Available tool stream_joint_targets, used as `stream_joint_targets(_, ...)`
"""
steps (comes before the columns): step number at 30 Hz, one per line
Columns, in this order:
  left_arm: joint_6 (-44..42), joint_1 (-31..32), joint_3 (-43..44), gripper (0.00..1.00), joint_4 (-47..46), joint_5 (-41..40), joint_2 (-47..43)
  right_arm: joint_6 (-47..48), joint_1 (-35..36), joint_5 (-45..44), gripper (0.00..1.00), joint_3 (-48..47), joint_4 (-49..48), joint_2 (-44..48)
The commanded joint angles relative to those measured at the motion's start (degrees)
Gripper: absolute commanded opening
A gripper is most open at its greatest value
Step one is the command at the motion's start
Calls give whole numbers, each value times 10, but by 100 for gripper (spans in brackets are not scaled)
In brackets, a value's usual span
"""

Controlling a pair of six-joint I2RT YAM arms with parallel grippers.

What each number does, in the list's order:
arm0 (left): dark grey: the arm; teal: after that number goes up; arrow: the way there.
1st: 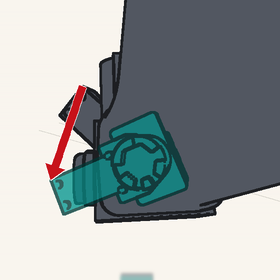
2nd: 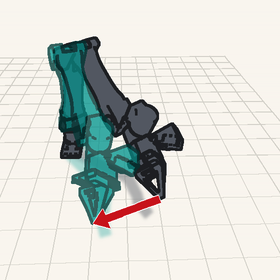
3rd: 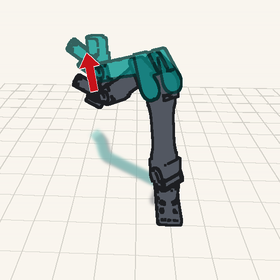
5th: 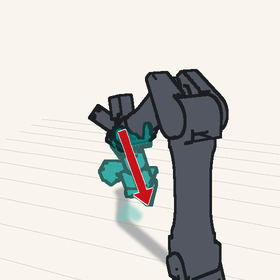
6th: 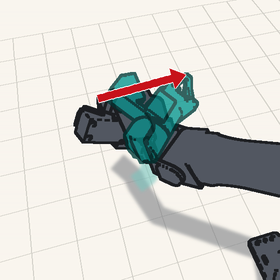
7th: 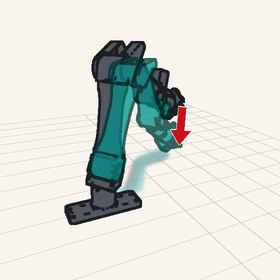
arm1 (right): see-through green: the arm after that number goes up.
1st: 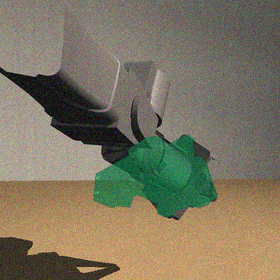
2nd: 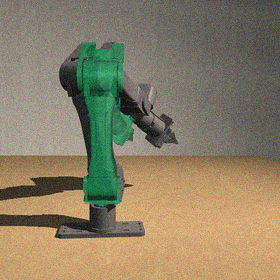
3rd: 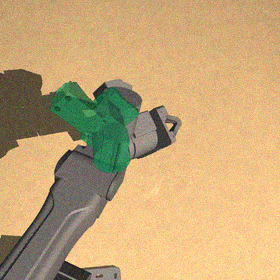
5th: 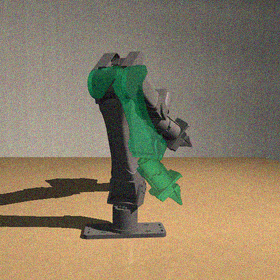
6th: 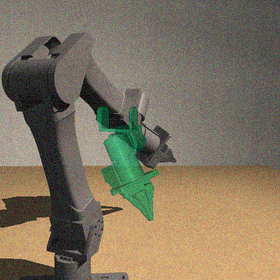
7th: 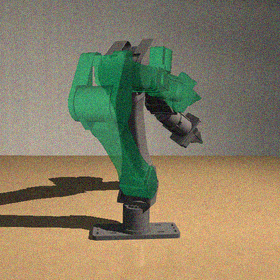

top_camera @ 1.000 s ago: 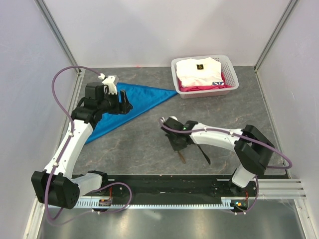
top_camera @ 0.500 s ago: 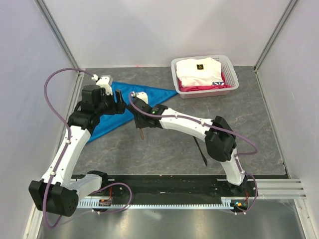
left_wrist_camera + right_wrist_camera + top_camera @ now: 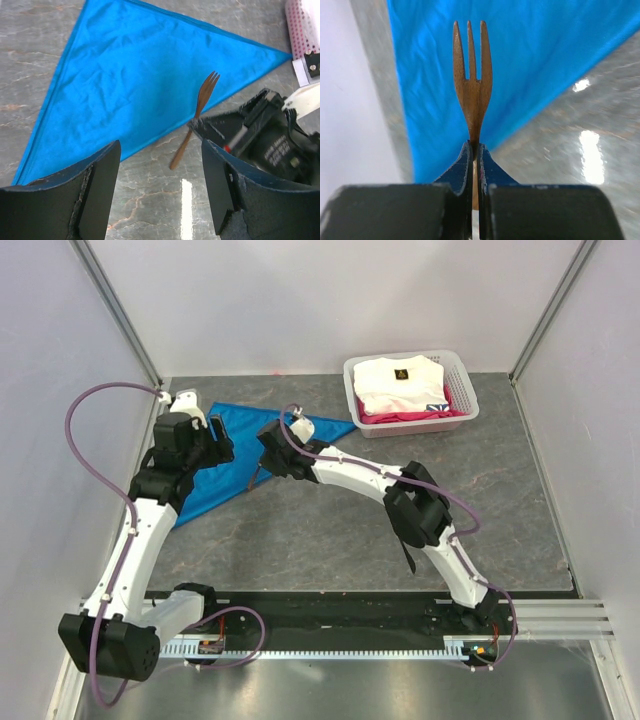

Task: Fold the napkin, place the utensils inside, and roll it up
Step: Place the utensil onto the napkin

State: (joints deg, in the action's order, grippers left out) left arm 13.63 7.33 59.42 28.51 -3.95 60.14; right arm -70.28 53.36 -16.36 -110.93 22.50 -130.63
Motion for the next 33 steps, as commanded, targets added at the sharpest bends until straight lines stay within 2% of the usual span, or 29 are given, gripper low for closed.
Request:
stream_joint_targets(1, 25, -3, -5, 73, -27, -33, -15, -191, -5, 17, 0, -17, -81, -36)
stream_joint_targets(4, 25, -4, -6, 73, -27, -41, -20, -248, -10, 39, 0, -31, -125, -66)
stream_joint_targets(10, 23, -4, -6, 73, -26, -50, -24, -303, -14, 27, 0, -108, -112, -126)
stream_joint_targets(17, 22, -5, -4, 73, -24, -41, -21, -368, -18, -5, 0, -89, -94, -131)
stream_joint_targets(33, 25, -4, -3, 72, -24, -17, -19, -362, -17, -32, 0, -119, -67, -165)
